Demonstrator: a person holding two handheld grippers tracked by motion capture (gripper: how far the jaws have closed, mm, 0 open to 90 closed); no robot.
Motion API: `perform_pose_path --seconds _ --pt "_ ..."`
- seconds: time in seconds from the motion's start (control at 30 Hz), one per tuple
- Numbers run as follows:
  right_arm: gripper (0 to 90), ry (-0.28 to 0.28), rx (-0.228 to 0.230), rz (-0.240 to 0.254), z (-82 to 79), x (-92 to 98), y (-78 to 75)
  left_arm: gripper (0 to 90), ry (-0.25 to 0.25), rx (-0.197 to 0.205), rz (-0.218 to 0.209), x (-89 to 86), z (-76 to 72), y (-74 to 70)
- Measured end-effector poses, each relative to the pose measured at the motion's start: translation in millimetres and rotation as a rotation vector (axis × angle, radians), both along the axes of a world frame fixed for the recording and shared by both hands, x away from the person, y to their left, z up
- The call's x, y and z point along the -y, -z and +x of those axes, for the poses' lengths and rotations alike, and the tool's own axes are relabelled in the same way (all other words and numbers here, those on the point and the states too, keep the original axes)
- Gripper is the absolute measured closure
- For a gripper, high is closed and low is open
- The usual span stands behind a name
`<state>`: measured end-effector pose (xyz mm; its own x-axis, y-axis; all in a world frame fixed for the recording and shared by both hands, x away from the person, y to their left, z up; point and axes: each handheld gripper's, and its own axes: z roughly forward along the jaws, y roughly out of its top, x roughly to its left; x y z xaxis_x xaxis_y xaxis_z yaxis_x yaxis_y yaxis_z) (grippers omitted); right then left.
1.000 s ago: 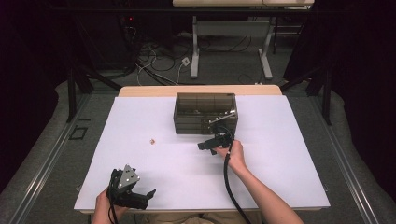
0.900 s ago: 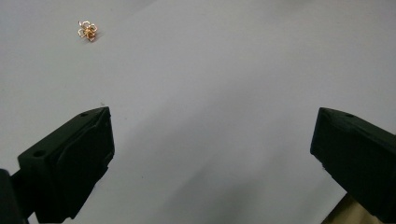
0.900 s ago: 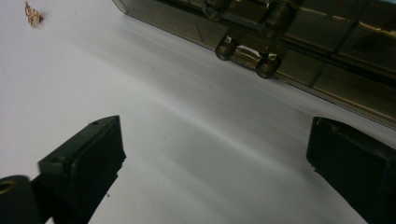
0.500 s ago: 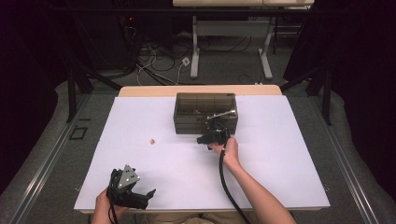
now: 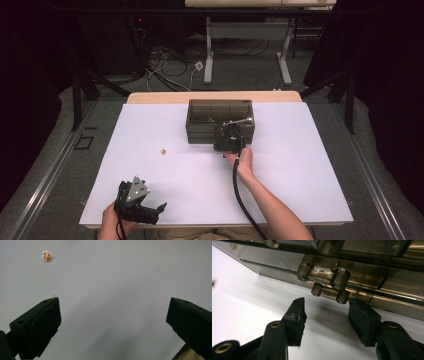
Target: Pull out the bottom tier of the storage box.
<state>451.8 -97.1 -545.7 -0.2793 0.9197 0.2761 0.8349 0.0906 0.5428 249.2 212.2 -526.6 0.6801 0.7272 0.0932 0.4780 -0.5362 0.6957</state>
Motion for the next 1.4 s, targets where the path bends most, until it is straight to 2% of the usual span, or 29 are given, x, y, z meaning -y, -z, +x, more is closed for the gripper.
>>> perform_pose_path --seconds 0.2,0.27,0.33,0.37,0.53,0.8,1.07,1.2,1.4 --pt "50.5 0.055 0.008 0.011 1.0 -4.6 1.0 0.0 0.003 -0.002 0.0 -0.2 0.0 -0.3" --pt "50.9 0.066 -0.004 0.012 0.8 -5.1 0.0 0.0 0.003 -0.003 0.002 -0.2 -0.1 -0.4" --pt "52.0 0.081 -0.021 -0.006 1.3 -5.0 -1.1 0.0 0.003 -0.002 0.002 -0.2 -0.1 -0.4" --pt "53.7 0.09 -0.013 -0.004 1.1 -5.7 -0.7 0.0 0.002 -0.003 0.001 -0.2 -0.1 -0.4" --pt "56.7 0.097 -0.02 0.01 0.6 -7.4 -1.0 0.0 0.002 -0.002 0.001 0.0 -0.2 -0.4" --pt "56.1 0.101 -0.017 -0.026 0.7 -11.0 -1.5 0.0 -0.001 -0.001 0.001 0.3 0.0 0.1" --pt "56.6 0.134 -0.037 -0.031 2.5 -12.7 -2.4 0.0 0.002 -0.004 0.0 -0.1 0.0 -0.2" --pt "57.3 0.12 -0.023 -0.015 2.5 -10.9 -1.3 0.0 -0.001 -0.001 0.0 0.2 0.0 0.2" --pt "57.8 0.109 -0.031 -0.025 2.5 -11.9 -2.3 0.0 -0.004 0.002 -0.002 0.0 -0.2 -0.4"
